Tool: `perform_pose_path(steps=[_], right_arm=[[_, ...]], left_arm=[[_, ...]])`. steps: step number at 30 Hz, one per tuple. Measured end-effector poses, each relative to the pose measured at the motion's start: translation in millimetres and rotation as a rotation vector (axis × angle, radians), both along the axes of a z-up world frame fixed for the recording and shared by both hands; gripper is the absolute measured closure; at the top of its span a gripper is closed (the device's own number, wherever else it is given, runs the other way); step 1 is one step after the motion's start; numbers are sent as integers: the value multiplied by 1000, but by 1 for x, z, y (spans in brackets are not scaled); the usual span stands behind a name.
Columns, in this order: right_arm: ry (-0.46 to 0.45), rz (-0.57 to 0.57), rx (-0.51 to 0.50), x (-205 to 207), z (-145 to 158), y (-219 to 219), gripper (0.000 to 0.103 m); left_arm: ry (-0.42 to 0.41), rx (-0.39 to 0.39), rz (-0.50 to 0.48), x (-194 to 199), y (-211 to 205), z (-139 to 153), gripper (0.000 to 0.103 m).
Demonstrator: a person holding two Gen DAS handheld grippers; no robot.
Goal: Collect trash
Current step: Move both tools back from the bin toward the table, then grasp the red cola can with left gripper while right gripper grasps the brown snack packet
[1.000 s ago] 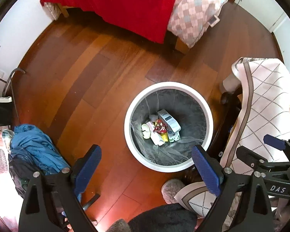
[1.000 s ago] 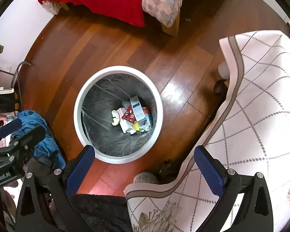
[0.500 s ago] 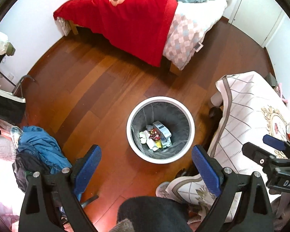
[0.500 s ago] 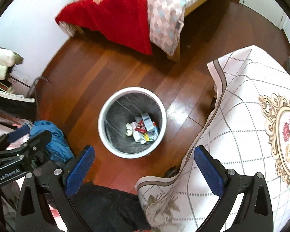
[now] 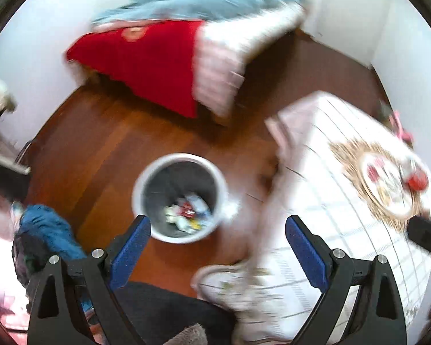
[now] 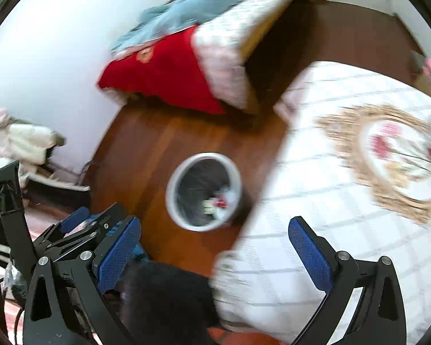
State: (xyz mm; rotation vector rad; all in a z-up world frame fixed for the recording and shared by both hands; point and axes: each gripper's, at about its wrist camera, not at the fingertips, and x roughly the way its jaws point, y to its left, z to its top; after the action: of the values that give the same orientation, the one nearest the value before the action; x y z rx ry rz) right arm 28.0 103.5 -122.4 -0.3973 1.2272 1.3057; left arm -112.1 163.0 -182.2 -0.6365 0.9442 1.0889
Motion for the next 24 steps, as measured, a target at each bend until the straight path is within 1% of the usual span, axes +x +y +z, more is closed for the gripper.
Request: perform_pose_path(steps=[3,6,9,10,12,15,17,19,20,21,23,24], right_arm=[[-61,-97,-56,60,-6,-35,0],[-137,-241,-142,139,-18,-76,0],[-202,-380,-249,227,-39,-112,0],[-213,-405,-276,248,-45,-118,0],[-224,-449,-339,297,-64,-131,0],[-215,-458,-418,343,-91,-136,0],[-200,-444,-443,363,-105,-135,0],[-206,-424,-465,375,-119,-129,0],[-208,-412,-478,380,-126,-127,2],[-202,-407,-478,385,-131,-125,11],[-169,-399,-468,392,-140,-125,22],[-177,-398,-451,392,-138,-126,33]], left_arm=[[33,-9,-100,76,-21,-30,7],[63,-21,-202,145,-42,-56,7],[73,-41,-279,198,-56,-76,7],[70,-44,-304,212,-60,-81,7],[87,-38,-337,237,-67,-87,7],[132,-21,-382,266,-75,-95,7],[150,-12,-411,282,-76,-96,7],[177,18,-465,305,-78,-93,7],[190,38,-494,314,-78,-89,7],[205,72,-535,325,-80,-83,7],[225,132,-619,347,-83,-68,7],[236,158,-668,357,-86,-62,7]])
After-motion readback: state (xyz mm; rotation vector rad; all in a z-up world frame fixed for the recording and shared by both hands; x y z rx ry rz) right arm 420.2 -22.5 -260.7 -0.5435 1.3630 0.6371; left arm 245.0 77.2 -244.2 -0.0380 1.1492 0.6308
